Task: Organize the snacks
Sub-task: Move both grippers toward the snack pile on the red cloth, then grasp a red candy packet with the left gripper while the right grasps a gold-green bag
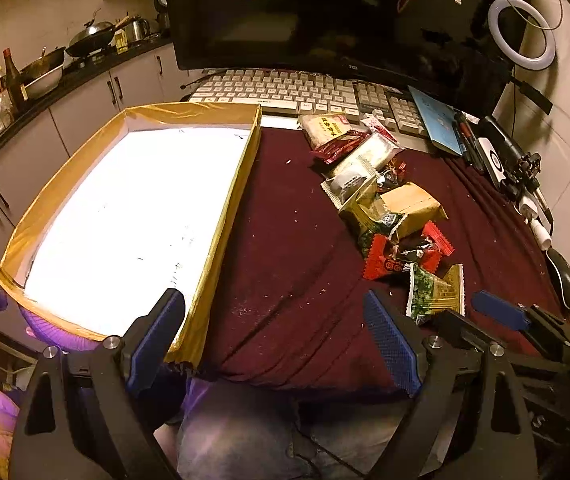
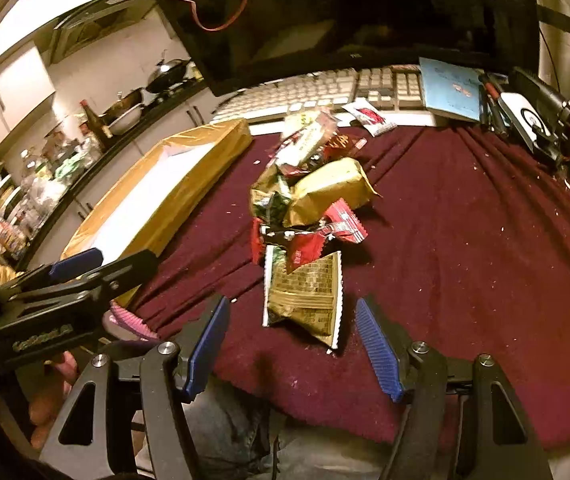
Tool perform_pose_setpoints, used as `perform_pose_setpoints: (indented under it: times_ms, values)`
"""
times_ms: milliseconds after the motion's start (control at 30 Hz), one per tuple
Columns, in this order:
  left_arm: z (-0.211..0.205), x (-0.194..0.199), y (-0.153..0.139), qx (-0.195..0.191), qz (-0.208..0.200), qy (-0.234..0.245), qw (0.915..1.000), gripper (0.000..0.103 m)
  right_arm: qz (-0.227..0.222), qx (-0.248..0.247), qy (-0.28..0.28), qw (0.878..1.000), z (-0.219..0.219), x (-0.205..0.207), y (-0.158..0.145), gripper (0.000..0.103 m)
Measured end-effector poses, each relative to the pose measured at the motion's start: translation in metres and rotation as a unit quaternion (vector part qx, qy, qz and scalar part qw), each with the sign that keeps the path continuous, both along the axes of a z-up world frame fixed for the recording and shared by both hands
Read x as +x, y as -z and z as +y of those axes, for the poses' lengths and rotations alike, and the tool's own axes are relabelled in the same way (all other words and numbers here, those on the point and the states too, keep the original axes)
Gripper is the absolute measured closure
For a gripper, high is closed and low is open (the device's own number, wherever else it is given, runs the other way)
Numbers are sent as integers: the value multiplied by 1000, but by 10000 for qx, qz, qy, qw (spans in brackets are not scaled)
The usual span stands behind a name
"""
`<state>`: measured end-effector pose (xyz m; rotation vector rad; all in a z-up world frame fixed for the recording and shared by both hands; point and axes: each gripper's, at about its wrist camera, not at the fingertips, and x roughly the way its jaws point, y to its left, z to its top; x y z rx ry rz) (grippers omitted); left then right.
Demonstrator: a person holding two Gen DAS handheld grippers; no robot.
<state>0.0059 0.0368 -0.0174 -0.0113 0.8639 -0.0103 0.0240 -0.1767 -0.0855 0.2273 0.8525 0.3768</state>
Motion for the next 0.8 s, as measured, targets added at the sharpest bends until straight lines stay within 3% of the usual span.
perform_pose_setpoints:
  times_ms: [133, 200, 367, 500, 700, 800]
  values:
    - [-3, 3, 1, -4, 0, 60, 10000, 12, 116, -36, 196, 9997, 9, 13, 10, 40]
    - [-6, 6, 0, 2, 2, 162, 9999, 12, 89, -156, 185, 9997, 13, 12, 13, 63]
    - [-22, 22, 2, -164, 84, 645, 9977, 12, -292, -103, 88, 9995, -4, -2, 2, 66]
    - [-46, 39, 13, -417, 291, 1107, 9926, 12, -497, 267, 658, 9962, -46, -6, -9, 66]
    - [-94, 64, 34, -89, 329, 1707, 9847, 12, -243, 405, 1048, 9934, -70, 6, 1, 66]
    - [-96, 70, 46, -9, 488, 1610, 9858, 30, -274, 346, 1046, 9935, -70, 8, 2, 66]
